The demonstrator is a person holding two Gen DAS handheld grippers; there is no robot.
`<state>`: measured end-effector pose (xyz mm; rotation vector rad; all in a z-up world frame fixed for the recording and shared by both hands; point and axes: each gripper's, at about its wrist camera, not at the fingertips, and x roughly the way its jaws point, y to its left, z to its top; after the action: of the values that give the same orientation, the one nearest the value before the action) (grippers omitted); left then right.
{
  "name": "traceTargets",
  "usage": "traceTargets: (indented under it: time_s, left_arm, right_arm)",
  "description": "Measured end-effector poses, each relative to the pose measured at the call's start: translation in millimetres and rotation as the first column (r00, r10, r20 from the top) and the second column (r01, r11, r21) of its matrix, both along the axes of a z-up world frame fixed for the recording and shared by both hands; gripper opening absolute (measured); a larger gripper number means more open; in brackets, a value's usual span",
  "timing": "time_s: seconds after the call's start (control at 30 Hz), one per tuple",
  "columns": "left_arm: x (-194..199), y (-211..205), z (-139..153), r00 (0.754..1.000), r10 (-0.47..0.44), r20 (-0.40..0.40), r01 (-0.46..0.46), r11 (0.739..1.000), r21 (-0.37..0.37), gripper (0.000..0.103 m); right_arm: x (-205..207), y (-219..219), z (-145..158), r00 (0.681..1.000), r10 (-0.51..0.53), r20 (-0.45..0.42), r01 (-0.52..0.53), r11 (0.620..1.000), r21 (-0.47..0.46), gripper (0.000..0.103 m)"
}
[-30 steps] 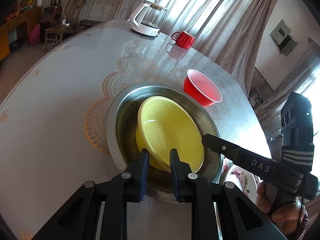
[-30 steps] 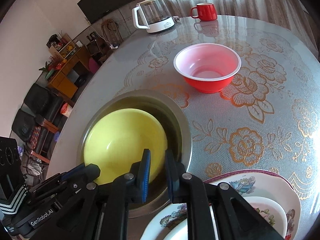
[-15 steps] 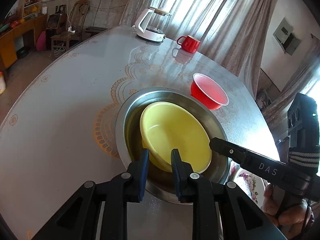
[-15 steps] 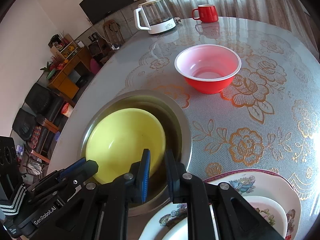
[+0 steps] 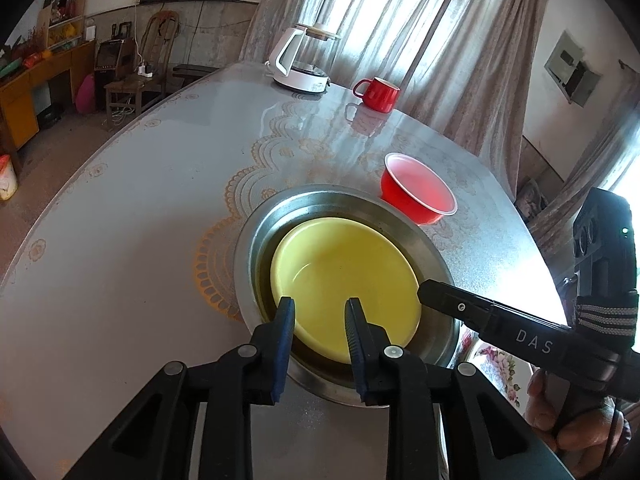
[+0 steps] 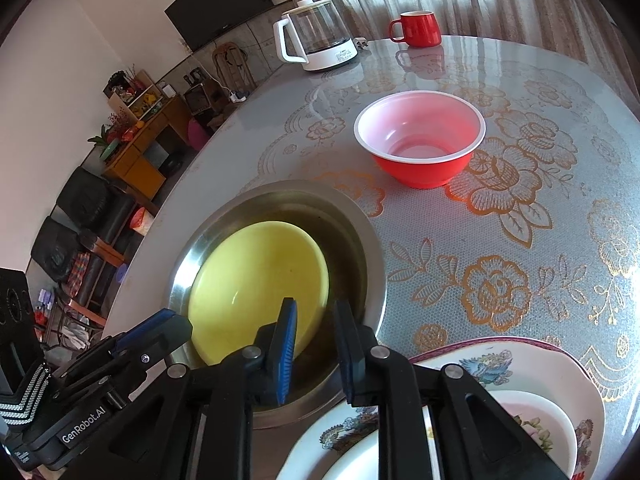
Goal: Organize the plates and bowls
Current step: 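Lower the yellow bowl into the steel bowl with the left tool, then open the left tool to release the yellow bowl and withdraw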
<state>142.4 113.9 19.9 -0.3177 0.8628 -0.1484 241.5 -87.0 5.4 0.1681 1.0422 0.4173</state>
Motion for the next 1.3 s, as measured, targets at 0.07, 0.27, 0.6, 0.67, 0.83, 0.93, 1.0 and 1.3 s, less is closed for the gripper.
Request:
traceTargets:
  time_s: [0.07, 0.27, 0.6, 0.67, 0.83, 0.93, 1.0, 1.3]
  left_arm:
    - [0, 0, 1, 1.0, 0.001, 0.002, -0.001, 1.0, 0.005, 0.027]
    - [-4, -2, 4, 1.0, 0.014, 0.025, -0.015, 0.999, 0.033, 0.03]
    - [-9, -7, 12, 0.997, 0.032, 0.074, -0.038, 0.995, 0.093, 0.034]
    - [-10, -9, 14, 0.996, 0.031, 0.086, -0.04, 0.994, 0.105, 0.035]
    - [-11, -12, 18, 0.994, 0.033, 0.108, -0.046, 0.991, 0.128, 0.039]
    - [-10, -14, 19, 0.993, 0.035, 0.109, -0.05, 0.99, 0.133, 0.039]
    - [-9, -14, 19, 0.993, 0.039, 0.112, -0.054, 0.989, 0.136, 0.04]
    - [-5, -14, 23, 0.986, 0.106, 0.13, -0.122, 0.985, 0.12, 0.048]
  right_arm:
    - [0, -1, -1, 1.0, 0.002, -0.001, -0.002, 1.0, 0.003, 0.018]
    - [-1, -1, 0, 1.0, 0.007, 0.005, -0.007, 1.0, 0.004, 0.018]
    - [-8, -3, 11, 0.997, 0.021, 0.068, -0.023, 1.0, 0.022, 0.021]
    - [-9, -5, 13, 0.997, 0.02, 0.074, -0.021, 1.0, 0.022, 0.021]
    - [-13, -10, 15, 0.996, 0.013, 0.087, -0.015, 1.0, 0.023, 0.022]
    - [-17, -15, 16, 0.995, 0.009, 0.098, -0.01, 1.0, 0.02, 0.023]
    - [-18, -20, 16, 0.994, 0.007, 0.109, -0.008, 1.0, 0.013, 0.023]
    - [-41, -54, 22, 0.986, 0.0, 0.169, 0.009, 0.999, -0.052, 0.025]
